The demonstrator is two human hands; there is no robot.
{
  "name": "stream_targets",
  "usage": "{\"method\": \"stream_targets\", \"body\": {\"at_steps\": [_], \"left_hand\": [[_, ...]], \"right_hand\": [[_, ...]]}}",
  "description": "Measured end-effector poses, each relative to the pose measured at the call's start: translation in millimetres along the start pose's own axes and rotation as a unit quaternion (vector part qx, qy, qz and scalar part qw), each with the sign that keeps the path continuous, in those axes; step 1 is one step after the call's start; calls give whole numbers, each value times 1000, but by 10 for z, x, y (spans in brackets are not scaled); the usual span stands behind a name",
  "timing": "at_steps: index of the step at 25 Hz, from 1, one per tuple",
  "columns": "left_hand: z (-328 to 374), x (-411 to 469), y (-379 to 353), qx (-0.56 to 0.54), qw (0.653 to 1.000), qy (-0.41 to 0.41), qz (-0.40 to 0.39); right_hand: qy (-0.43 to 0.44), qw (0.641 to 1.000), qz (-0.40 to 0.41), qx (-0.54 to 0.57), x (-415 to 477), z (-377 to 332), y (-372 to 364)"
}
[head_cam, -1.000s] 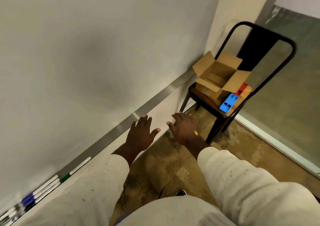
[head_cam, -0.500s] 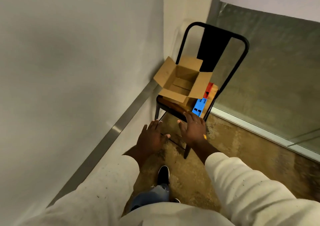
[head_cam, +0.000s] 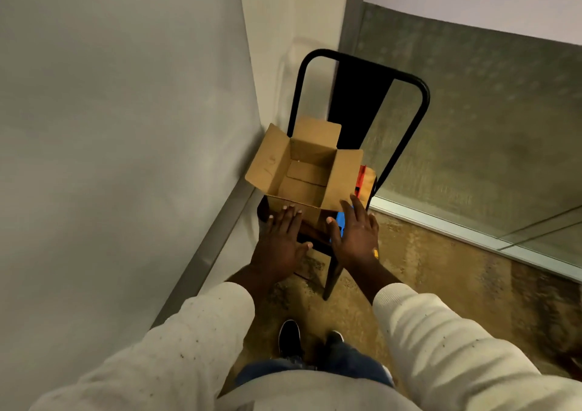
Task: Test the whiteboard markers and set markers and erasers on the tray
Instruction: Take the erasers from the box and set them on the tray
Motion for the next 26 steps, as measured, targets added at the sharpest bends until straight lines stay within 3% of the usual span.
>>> {"method": "stream_targets", "body": {"at_steps": [5, 11, 15, 18, 22, 26], "left_hand": [[6, 319, -55, 10, 1000, 4, -30], [37, 495, -118, 17, 999, -2, -33], [35, 602, -108, 27, 998, 12, -54], [34, 679, -147, 10, 995, 24, -94], [17, 778, -174, -33, 993, 21, -110], [-31, 796, -116, -73, 994, -2, -80]], "right_hand": [[30, 999, -8, 17, 289, -3, 8], [132, 990, -10, 42, 527, -257, -10], [25, 999, 18, 18, 674, 8, 16], [-14, 999, -20, 48, 722, 176, -25], [109, 986, -12, 124, 785, -145, 9], [126, 976, -52, 171, 848, -402, -102]]}}
Point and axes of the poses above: each hand's wrist, its own x-axis towards the middle knuckle, its own y-axis out of the back of the hand, z = x × y, the point moved 8 cm from there along x, towards the middle knuckle, and after that the axes turned 5 degrees about x, right-handed, at the moved point
